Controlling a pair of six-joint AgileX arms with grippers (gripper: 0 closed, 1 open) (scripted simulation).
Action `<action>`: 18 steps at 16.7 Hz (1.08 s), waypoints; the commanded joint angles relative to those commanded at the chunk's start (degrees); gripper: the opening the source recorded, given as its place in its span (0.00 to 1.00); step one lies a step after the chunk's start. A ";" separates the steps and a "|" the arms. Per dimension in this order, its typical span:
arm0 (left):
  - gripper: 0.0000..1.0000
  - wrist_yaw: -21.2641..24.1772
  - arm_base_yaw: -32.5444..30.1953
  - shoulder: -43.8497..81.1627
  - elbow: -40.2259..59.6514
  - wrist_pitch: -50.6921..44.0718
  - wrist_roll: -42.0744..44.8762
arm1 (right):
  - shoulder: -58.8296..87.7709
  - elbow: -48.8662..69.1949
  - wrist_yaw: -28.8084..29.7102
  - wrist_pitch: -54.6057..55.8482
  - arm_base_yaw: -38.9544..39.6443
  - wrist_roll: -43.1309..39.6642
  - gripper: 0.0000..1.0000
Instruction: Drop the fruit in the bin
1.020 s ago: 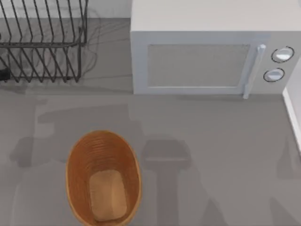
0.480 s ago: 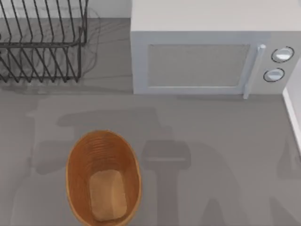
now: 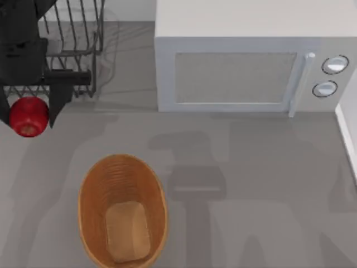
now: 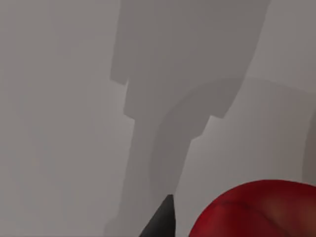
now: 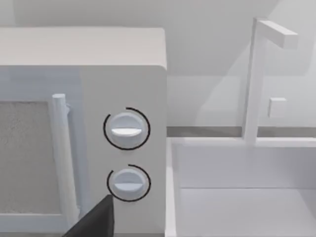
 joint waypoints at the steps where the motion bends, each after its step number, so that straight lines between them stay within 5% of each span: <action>1: 0.00 -0.89 -4.74 0.96 1.01 -1.74 -3.77 | 0.00 0.00 0.00 0.00 0.00 0.00 1.00; 8: 0.00 -6.67 -31.79 5.33 6.50 -11.28 -27.07 | 0.00 0.00 0.00 0.00 0.00 0.00 1.00; 18: 0.00 -7.67 -34.73 4.75 4.65 -10.07 -30.07 | 0.00 0.00 0.00 0.00 0.00 0.00 1.00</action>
